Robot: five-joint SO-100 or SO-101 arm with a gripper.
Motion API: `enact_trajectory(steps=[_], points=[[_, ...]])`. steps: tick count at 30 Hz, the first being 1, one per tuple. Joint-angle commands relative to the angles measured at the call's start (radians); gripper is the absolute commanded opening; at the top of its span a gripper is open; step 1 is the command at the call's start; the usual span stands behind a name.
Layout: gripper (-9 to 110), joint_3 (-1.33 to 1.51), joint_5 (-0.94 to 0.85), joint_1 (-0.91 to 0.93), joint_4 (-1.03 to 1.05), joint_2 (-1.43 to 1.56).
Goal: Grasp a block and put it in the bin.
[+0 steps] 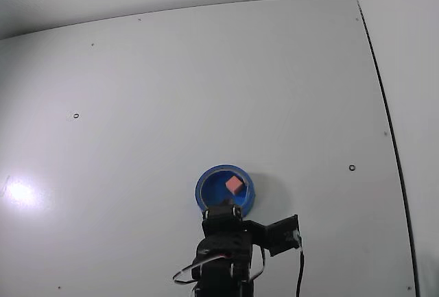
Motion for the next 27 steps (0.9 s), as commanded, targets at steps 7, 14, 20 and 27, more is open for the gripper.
enact_trajectory(steps=[7,14,20,27], points=[[0,0.181,-0.081,-0.005,0.003,-0.014],[0,0.244,-0.084,-0.048,0.002,-0.018],[0,0.244,-0.084,-0.133,0.002,-0.018],[0,0.244,-0.083,-0.156,0.002,-0.017]])
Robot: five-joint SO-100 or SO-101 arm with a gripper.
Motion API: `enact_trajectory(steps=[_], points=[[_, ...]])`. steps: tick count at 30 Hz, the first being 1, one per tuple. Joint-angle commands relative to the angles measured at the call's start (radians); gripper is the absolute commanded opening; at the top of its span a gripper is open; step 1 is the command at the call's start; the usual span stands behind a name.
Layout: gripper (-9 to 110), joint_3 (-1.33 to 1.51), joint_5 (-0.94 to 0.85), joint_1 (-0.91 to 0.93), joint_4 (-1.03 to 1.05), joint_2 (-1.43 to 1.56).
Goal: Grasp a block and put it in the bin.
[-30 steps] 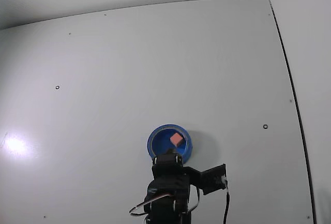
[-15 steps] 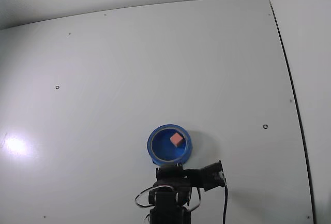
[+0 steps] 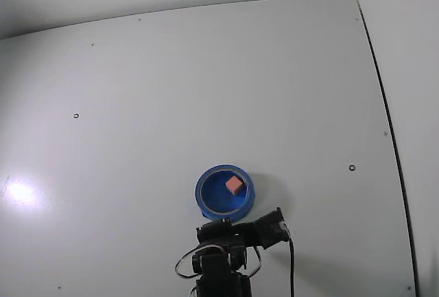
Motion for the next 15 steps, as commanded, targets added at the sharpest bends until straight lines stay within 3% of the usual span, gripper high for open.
enact_trajectory(steps=[1,15], points=[[0,-0.018,-0.006,-0.008,0.002,0.000],[0,-0.014,0.008,0.000,0.002,0.000]])
